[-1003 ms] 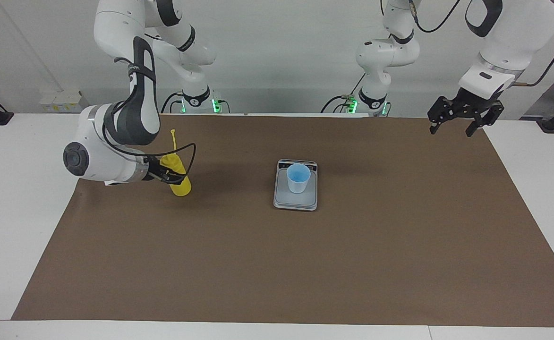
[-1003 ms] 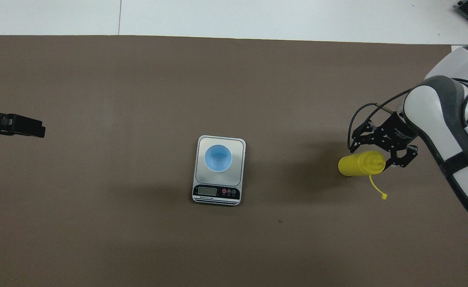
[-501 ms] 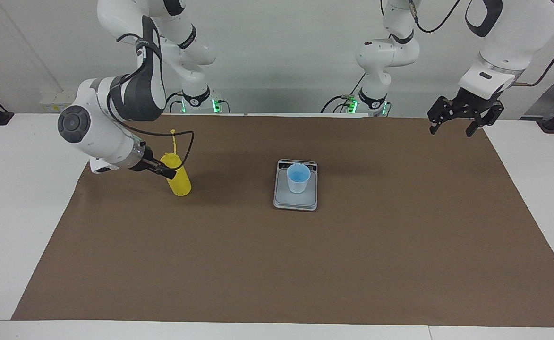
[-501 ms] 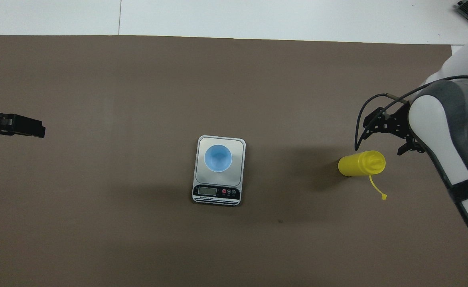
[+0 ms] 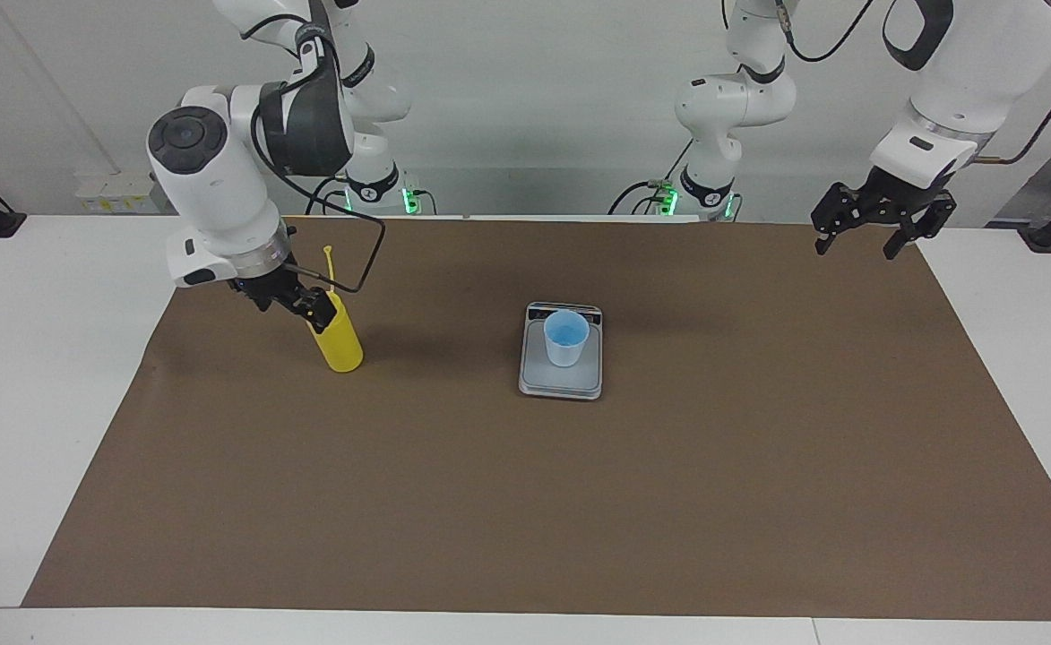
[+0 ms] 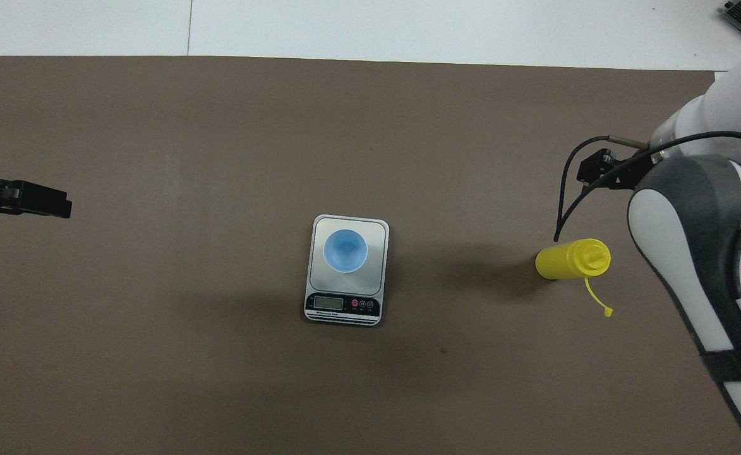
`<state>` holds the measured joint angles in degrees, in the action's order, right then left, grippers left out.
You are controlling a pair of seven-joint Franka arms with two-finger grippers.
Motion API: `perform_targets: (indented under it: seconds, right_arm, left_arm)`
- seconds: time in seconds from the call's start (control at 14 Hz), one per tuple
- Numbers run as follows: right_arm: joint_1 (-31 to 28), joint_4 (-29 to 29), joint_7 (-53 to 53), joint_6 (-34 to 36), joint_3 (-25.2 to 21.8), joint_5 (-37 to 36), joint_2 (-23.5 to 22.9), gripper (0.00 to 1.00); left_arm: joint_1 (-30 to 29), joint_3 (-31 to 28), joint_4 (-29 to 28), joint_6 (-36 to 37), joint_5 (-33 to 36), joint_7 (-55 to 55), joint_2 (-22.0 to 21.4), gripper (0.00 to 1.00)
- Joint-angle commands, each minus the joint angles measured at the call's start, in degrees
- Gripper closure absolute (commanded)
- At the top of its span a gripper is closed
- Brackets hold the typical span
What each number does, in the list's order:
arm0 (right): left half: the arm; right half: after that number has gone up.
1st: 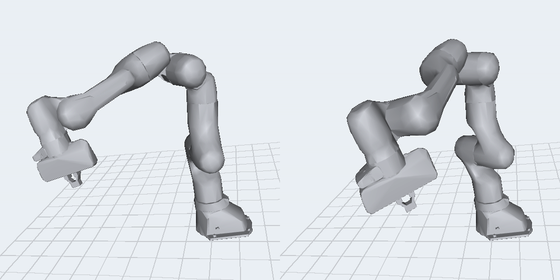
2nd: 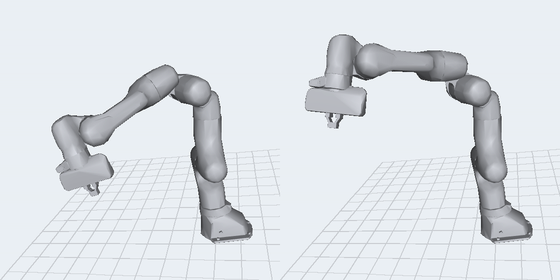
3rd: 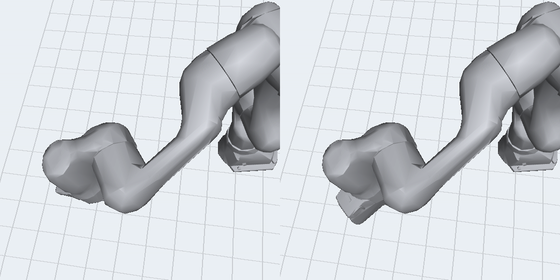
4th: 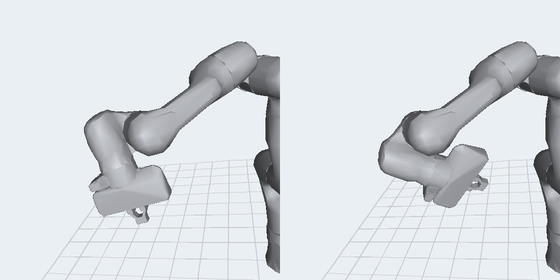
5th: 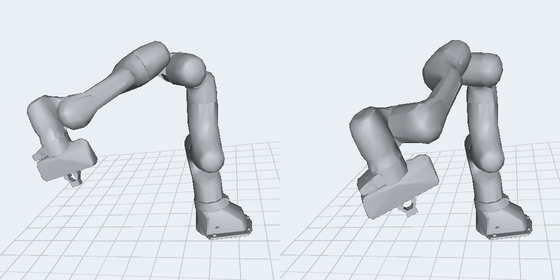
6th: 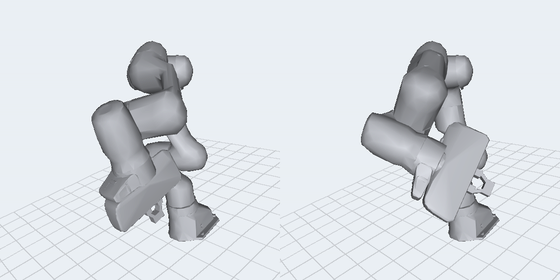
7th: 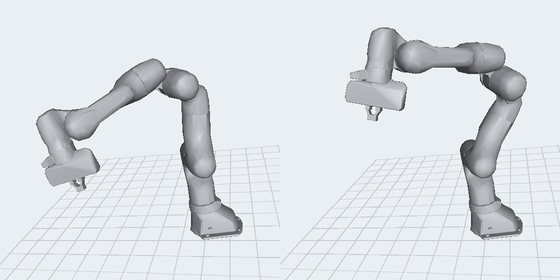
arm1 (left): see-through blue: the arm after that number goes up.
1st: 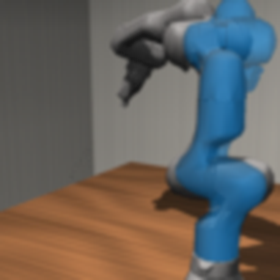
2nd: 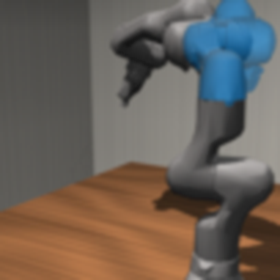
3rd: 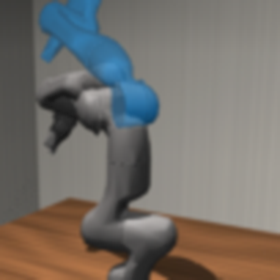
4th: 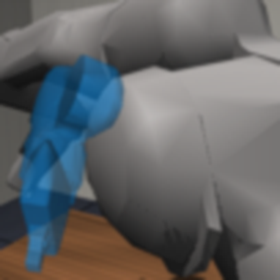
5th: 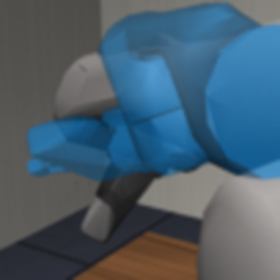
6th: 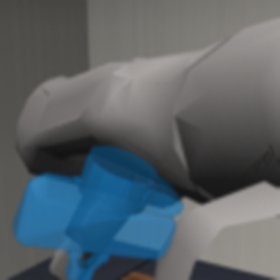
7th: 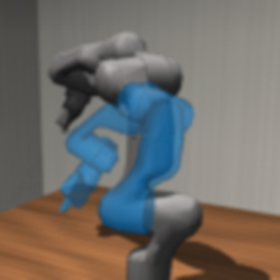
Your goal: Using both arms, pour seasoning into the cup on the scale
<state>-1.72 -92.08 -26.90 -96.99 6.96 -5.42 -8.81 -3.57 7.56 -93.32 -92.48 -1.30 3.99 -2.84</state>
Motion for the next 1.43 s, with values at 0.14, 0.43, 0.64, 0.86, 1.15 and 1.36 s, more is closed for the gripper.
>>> perform_targets:
  seconds: [0.14,0.43,0.64,0.86,1.15,1.36]
  right_arm:
    - [2.6,-0.7,0.7,-1.4,0.2,-1.7,3.0,0.0]
    - [2.6,-0.7,0.6,-2.6,0.5,-1.8,3.8,0.0]
    - [3.9,-0.7,0.6,-3.2,0.6,-3.0,4.3,0.0]
    - [4.4,-0.8,0.7,-3.4,0.6,-4.7,4.7,0.0]
    - [4.4,-0.8,0.9,-3.4,0.6,-4.7,5.0,0.0]
    - [4.4,-0.8,0.9,-3.4,0.6,-4.7,5.0,0.0]
  left_arm:
    - [-0.6,0.2,-1.3,0.0,-0.6,0.2,-1.4,0.0]
    - [-0.7,0.2,-1.3,-0.1,-0.5,0.2,-1.4,0.0]
    - [-0.6,0.2,-1.3,-0.1,-0.5,0.2,-1.4,0.0]
    - [-0.6,0.2,-1.3,-0.1,-0.5,0.2,-1.4,0.0]
    - [-0.6,0.2,-1.3,-0.1,-0.5,0.2,-1.4,0.0]
    - [-0.7,0.2,-1.3,-0.1,-0.6,0.2,-1.4,0.0]
